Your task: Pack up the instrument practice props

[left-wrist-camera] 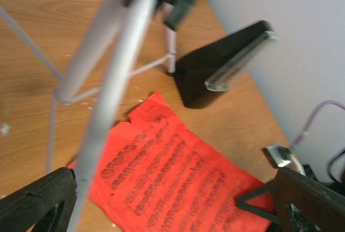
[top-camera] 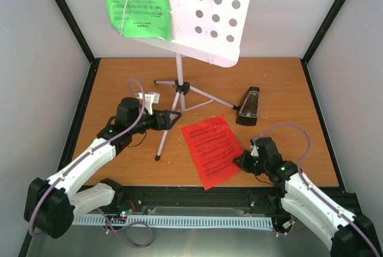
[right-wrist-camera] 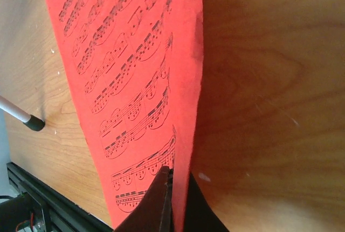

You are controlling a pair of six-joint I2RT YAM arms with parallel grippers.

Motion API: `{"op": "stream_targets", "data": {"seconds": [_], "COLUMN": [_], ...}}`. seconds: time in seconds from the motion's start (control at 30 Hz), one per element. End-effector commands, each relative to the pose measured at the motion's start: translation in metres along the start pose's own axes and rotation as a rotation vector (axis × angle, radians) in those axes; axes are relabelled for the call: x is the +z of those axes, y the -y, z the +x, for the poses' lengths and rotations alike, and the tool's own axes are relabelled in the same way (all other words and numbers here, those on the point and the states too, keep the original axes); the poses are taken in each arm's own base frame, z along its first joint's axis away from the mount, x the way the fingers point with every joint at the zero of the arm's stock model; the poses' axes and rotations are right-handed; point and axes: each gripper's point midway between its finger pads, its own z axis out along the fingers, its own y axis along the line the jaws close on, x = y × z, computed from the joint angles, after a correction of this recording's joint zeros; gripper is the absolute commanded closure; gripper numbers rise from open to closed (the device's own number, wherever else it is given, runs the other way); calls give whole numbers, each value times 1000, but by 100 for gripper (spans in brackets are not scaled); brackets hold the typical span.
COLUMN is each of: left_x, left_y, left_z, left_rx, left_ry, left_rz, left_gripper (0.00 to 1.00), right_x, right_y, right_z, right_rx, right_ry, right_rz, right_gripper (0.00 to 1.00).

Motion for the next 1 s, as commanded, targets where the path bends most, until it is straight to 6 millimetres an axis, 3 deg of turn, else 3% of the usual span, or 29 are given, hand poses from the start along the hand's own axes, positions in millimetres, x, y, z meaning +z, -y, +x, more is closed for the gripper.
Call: {"op": "stream_targets", "data": {"seconds": [0.0,0.17,0.27,0.3,0.47,0.6,0.67,0.8,0.97], "left_x": [7,19,33,38,51,56,58,54,40], "left_y": [-18,-25,-33,-33,-41,-47,-51,-72,-93], "left_z": [-23,-34,-37,-39,-41,-38,-36,-33,-24], "left_rx": [52,103,128,135,142,118,106,73,4], "left_ry": [30,50,29,21,4,-2,-6,10,34], "left_rz": [-98,-106,-118,-113,-118,-132,-142,-246,-365], "left_gripper": [1,10,22,27,49,65,76,92,97], "right_x": [-1,8,14,15,9,-3,-7,-12,-18], "right_y": [-32,-43,-49,-49,-47,-40,-33,-29,-23], "right_z": [-27,-41,-48,-50,-50,-48,-47,-39,-33], "right_rx": [-137,-167,-180,-182,-180,-171,-157,-120,-88], "right_ry": [73,91,89,88,98,139,155,154,172], "right_rz": [-58,-72,-69,-61,-45,-25,-5,-21,-32], "right_gripper": [97,97,97,92,40,8,3,0,0]}}
